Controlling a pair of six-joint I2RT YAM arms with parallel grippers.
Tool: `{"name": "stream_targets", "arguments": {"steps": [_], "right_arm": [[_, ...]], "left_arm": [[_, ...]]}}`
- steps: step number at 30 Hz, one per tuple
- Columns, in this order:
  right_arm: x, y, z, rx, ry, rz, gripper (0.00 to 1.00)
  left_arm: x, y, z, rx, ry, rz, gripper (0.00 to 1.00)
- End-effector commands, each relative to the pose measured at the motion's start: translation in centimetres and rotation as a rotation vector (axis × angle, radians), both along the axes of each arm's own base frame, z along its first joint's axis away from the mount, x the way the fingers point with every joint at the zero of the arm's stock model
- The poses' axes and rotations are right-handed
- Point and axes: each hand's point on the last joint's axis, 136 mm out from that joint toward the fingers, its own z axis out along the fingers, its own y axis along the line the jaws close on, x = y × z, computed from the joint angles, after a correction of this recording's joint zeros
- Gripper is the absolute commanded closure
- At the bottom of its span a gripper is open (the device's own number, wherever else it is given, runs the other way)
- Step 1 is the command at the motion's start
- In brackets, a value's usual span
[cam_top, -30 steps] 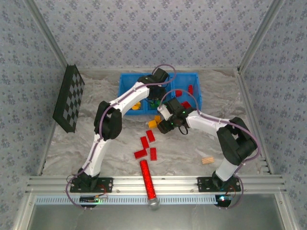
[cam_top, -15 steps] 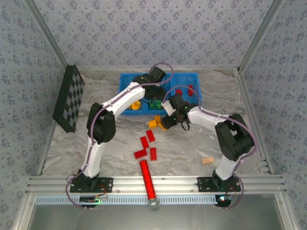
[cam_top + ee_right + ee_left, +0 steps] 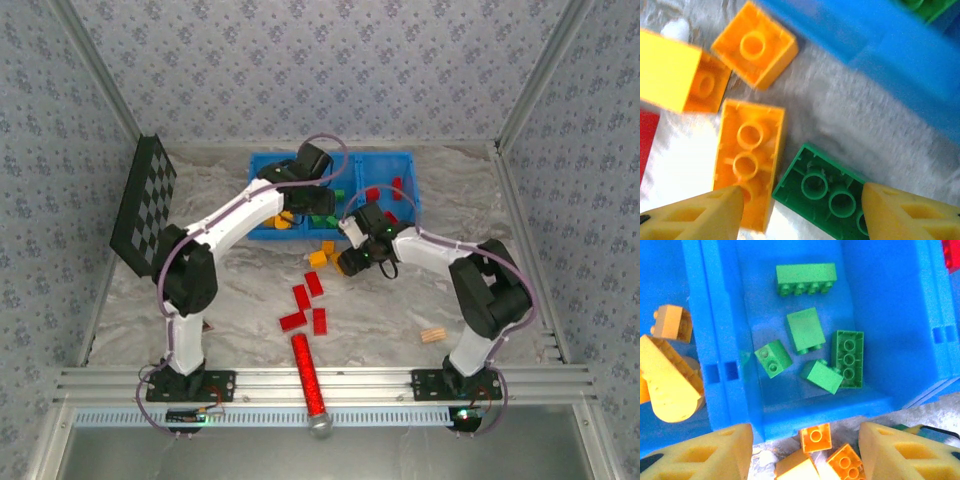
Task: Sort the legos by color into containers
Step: Move the lego to the center of the table.
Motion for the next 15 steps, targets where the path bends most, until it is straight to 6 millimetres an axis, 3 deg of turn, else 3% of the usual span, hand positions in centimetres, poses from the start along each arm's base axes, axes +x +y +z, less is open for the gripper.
{"name": "stream_targets", "arguments": {"steps": [1,10,12,15], "right_arm": [[-3.9,-1.7,-0.6,-0.054,0.090,-0.050,0.35],[-3.1,-1.1,7.4,0.045,-0.049,-0.021,0.36],[-2.5,-1.6,7.7,0.012,-0.068,-0.001,0.34],[-2.8,-1.9,6.6,-0.078,-0.040,0.122,0.25]], "left_arm": [[-0.4,0.8,2.5,-0.026,-0.047,0.005,0.42],[-1.7,2.2,2.9,-0.025,-0.052,0.013,0.41],[-2.0,2.4,2.9,-0.028,-0.056,0.015,0.41],[-2.5,2.7,2.9,-0.030,-0.051,0.014,0.41]]}}
